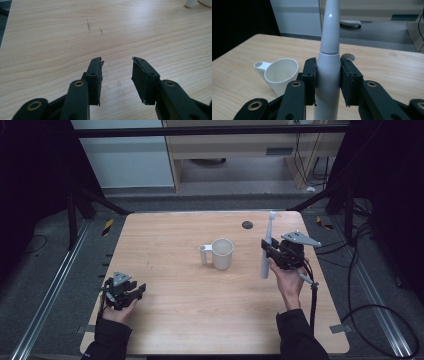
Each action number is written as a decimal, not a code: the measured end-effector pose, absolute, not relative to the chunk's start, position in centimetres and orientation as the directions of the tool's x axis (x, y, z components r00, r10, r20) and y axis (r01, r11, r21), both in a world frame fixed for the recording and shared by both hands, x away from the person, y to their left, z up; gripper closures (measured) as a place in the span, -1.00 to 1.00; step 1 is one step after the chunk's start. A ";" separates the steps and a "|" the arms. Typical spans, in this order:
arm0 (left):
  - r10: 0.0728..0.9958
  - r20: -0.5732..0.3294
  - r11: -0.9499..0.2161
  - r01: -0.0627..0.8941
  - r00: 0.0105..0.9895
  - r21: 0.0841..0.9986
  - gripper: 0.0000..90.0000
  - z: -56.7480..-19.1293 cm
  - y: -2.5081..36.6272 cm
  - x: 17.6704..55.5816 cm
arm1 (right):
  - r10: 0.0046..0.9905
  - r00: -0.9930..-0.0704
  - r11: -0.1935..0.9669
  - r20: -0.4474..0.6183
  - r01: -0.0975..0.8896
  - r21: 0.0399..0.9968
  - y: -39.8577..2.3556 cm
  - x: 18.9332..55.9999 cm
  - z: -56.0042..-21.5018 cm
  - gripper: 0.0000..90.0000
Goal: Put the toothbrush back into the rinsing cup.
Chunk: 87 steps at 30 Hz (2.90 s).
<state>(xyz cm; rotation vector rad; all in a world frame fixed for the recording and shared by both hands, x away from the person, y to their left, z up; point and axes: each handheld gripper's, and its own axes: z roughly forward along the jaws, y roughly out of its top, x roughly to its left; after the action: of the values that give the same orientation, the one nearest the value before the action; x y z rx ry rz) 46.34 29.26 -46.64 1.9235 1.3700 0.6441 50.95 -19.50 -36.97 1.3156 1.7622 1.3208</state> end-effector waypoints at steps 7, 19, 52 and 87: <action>0.948 0.012 -0.213 0.605 0.318 0.767 0.26 -46.7 29.4 46.4 | 0.929 -0.350 -0.011 0.119 0.296 0.955 -18.5 51.3 -36.7 0.51; 0.949 0.016 -0.212 0.600 0.314 0.772 0.22 -46.8 29.4 46.4 | 0.931 -0.344 -0.041 0.123 0.235 0.971 -17.3 52.1 -35.6 0.51; 0.948 0.024 -0.216 0.589 0.316 0.779 0.22 -46.9 29.4 46.5 | 0.917 -0.372 -0.109 0.143 0.111 0.988 -13.4 54.1 -33.8 0.51; 0.947 0.026 -0.220 0.586 0.320 0.780 0.22 -47.0 29.3 46.5 | 0.918 -0.363 -0.098 0.157 0.177 0.979 -9.5 57.8 -38.4 0.51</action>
<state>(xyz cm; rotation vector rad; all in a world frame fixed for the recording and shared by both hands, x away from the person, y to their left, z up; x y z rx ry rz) 46.54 29.32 -46.97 1.9110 1.3529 0.6802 57.79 -9.47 -38.42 1.2197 1.5498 1.5169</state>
